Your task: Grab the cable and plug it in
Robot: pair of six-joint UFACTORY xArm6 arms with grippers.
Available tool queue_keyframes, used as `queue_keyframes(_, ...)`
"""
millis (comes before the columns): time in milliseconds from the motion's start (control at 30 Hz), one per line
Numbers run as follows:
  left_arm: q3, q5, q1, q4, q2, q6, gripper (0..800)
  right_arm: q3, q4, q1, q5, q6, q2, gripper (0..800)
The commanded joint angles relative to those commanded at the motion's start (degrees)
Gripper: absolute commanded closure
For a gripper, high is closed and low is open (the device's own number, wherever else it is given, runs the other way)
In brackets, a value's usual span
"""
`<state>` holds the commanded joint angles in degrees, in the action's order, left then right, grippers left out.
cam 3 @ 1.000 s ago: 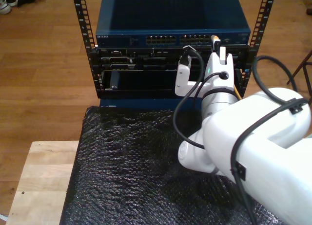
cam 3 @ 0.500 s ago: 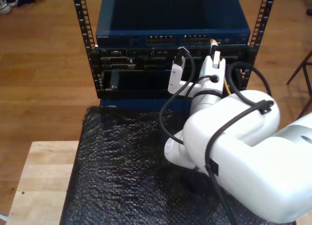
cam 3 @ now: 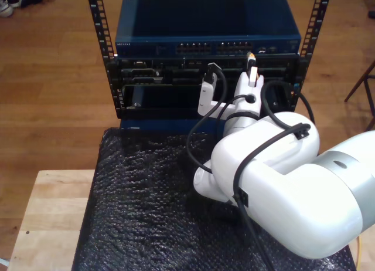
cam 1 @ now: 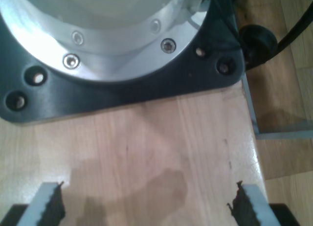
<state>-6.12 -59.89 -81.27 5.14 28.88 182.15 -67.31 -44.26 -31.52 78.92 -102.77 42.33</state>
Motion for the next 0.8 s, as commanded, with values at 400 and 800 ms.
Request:
queue_keyframes(400, 0.0, 0.0, 0.0, 0.0, 0.0, 0.0, 0, -0.3, 2.5, 1.5, -0.6, -1.4, -0.1, 800)
queue_keyframes(800, 0.0, 0.0, 0.0, 0.0, 0.0, 0.0, 0, -0.9, 5.4, 3.2, -1.0, -1.4, -0.2, 800)
